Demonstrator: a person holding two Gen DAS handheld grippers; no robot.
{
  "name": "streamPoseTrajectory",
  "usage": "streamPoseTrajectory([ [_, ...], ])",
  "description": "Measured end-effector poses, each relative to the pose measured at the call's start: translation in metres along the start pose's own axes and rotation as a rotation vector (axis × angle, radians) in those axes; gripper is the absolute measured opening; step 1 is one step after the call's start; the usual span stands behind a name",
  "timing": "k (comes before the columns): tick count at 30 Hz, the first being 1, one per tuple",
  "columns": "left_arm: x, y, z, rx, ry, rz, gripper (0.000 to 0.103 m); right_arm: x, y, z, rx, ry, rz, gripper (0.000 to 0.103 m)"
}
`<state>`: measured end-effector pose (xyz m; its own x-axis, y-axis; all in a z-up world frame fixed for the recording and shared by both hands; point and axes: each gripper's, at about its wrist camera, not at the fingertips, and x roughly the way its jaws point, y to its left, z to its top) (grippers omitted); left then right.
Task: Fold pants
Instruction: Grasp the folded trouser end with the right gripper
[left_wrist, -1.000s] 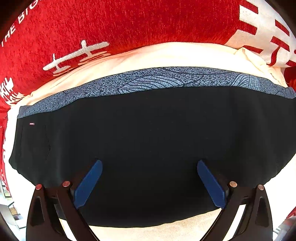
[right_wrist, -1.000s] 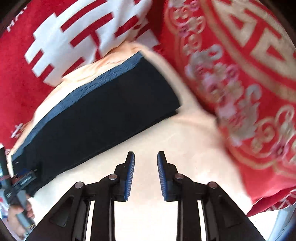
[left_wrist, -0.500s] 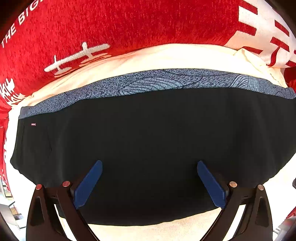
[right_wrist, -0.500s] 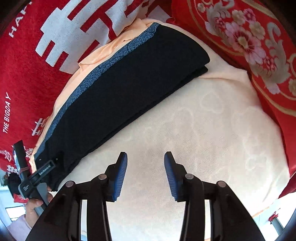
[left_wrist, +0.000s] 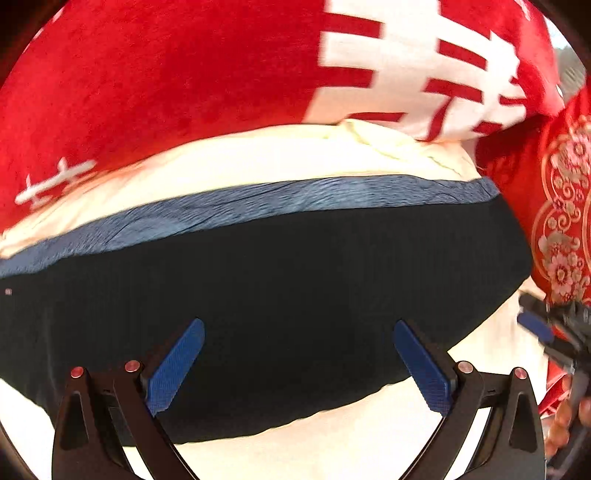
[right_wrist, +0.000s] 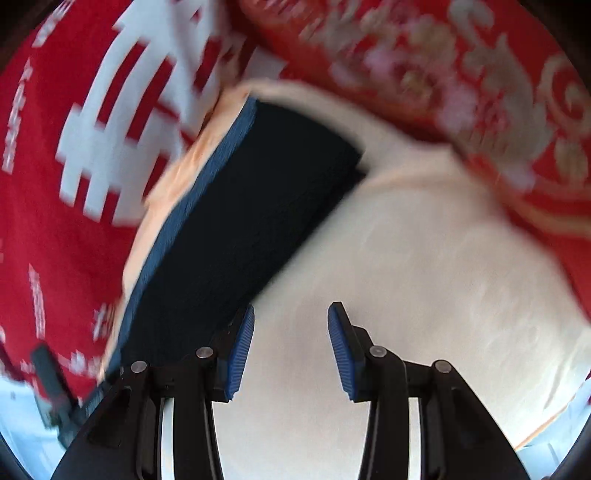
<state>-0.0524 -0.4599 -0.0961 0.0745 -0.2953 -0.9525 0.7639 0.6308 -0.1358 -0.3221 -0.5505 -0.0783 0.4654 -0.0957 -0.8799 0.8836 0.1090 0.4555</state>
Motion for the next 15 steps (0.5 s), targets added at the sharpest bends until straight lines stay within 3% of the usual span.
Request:
streamPoseTrajectory([
  [3,0.004,-0.012,0.004,0.005,0.019,-0.015,0.103,0.004,-0.004,0.016,0.010,-0.025,-0.013,0.044],
  [5,0.006,-0.013,0.009,-0.007,0.034,-0.036,0.103,0.009,-0.004,0.024,-0.002,-0.011,-0.018,0.006],
  [8,0.001,-0.023,0.010,0.022,0.019,-0.030,0.103,0.006,-0.001,0.027,-0.042,-0.012,-0.024,0.006],
  [12,0.005,-0.033,0.011,0.056,0.014,0.019,0.103,-0.002,-0.012,0.018,-0.023,0.019,0.035,0.008],
  [15,0.017,-0.034,0.012,0.021,0.044,0.030,0.103,0.003,-0.026,0.004,0.051,0.067,0.126,0.020],
])
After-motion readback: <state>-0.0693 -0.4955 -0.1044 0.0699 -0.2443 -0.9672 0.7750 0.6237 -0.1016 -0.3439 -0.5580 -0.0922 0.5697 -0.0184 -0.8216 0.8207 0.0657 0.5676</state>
